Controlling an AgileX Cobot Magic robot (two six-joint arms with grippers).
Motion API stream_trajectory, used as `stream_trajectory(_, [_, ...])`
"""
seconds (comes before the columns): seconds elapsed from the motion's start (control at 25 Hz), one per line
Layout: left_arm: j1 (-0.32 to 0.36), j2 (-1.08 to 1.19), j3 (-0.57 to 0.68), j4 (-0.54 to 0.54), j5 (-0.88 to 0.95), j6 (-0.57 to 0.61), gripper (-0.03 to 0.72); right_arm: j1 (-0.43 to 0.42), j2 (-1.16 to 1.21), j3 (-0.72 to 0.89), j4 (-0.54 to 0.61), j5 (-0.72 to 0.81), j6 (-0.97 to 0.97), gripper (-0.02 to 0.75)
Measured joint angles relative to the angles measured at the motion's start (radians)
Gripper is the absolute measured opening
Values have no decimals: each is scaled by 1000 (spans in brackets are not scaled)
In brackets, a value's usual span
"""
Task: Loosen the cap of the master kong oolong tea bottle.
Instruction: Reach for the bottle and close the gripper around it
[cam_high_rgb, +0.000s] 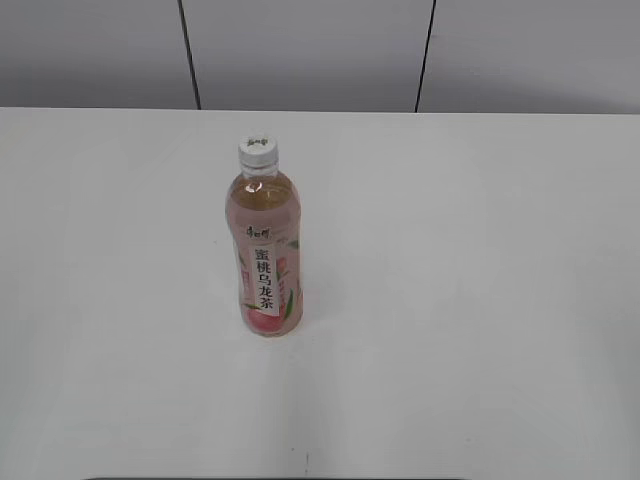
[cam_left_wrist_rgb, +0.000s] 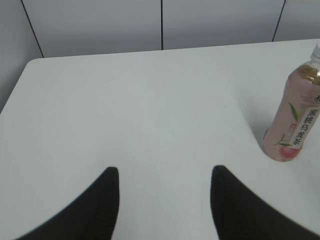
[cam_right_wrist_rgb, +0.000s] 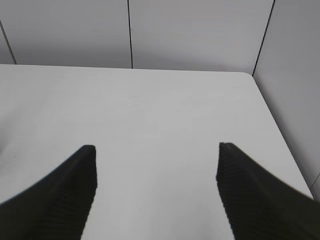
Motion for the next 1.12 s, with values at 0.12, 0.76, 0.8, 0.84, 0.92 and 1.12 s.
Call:
stream_trajectory(0.12, [0, 0, 0, 0, 0, 0, 371, 0, 0, 0, 0, -1, 0, 565])
stream_trajectory(0.76, [0, 0, 0, 0, 0, 0, 371, 0, 0, 0, 0, -2, 0, 565])
stream_trajectory(0.8, [0, 0, 0, 0, 0, 0, 371, 0, 0, 0, 0, -2, 0, 565])
stream_trajectory(0.84, [0, 0, 0, 0, 0, 0, 371, 0, 0, 0, 0, -2, 0, 565])
stream_trajectory(0.92, [0, 0, 0, 0, 0, 0, 371, 0, 0, 0, 0, -2, 0, 565])
stream_trajectory(1.12, [0, 0, 0, 0, 0, 0, 371, 0, 0, 0, 0, -2, 0, 565])
